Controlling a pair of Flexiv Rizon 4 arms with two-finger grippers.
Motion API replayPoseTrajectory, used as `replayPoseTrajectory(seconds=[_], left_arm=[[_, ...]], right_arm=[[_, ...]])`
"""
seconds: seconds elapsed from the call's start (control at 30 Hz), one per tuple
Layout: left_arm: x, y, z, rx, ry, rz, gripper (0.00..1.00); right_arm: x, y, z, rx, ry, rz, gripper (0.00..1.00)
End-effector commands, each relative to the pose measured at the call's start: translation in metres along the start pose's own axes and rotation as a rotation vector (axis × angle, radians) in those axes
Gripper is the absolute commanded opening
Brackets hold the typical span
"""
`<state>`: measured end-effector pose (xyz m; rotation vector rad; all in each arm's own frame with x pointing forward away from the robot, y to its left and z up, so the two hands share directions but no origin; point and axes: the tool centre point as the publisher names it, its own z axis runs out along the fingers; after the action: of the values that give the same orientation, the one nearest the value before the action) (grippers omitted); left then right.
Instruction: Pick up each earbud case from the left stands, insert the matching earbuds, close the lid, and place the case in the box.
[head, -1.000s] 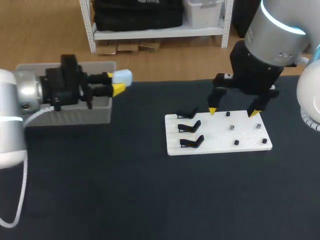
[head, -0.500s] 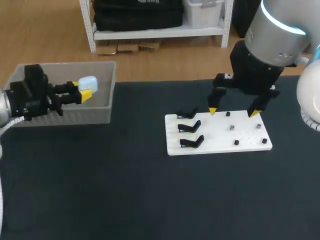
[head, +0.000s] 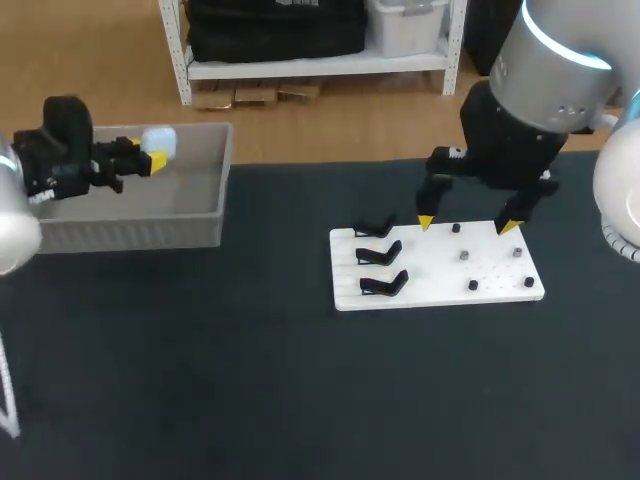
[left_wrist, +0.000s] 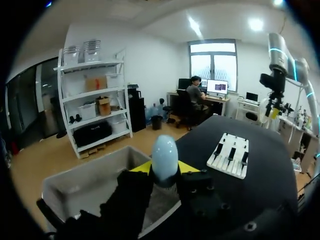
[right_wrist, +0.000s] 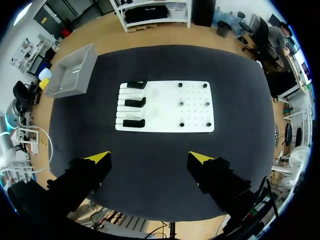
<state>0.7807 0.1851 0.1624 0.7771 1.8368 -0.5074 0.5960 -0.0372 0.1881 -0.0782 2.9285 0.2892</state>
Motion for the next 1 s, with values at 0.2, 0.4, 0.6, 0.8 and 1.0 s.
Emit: replayPoseTrajectory(seconds=[0.2, 0.4, 0.6, 0.8, 1.0], left_arm=[[0.03, 0.044, 0.043, -0.17, 0.054, -0.067, 0.0], [0.048, 0.054, 0.035, -0.189, 0.077, -0.1, 0.0], [0.058, 0.056, 0.029, -0.205, 0.116, -0.093, 1.0], [0.057, 0.051, 0.026, -0.198, 0.093, -0.067, 1.0], [0.041, 0.033, 0.022, -0.142, 0.031, -0.018, 1.0]], right_arm=[[0.001, -0.001, 0.0, -0.002, -0.002, -0.001, 1.0], [0.001, -0.001, 0.0, -0.002, -0.002, -0.001, 1.0], [0.001, -0.001, 0.0, -0.002, -0.002, -0.001, 1.0], [0.001, -0.001, 0.0, -0.002, -0.002, -0.001, 1.0], [0.001, -0.001, 0.0, -0.002, -0.002, -0.001, 1.0]])
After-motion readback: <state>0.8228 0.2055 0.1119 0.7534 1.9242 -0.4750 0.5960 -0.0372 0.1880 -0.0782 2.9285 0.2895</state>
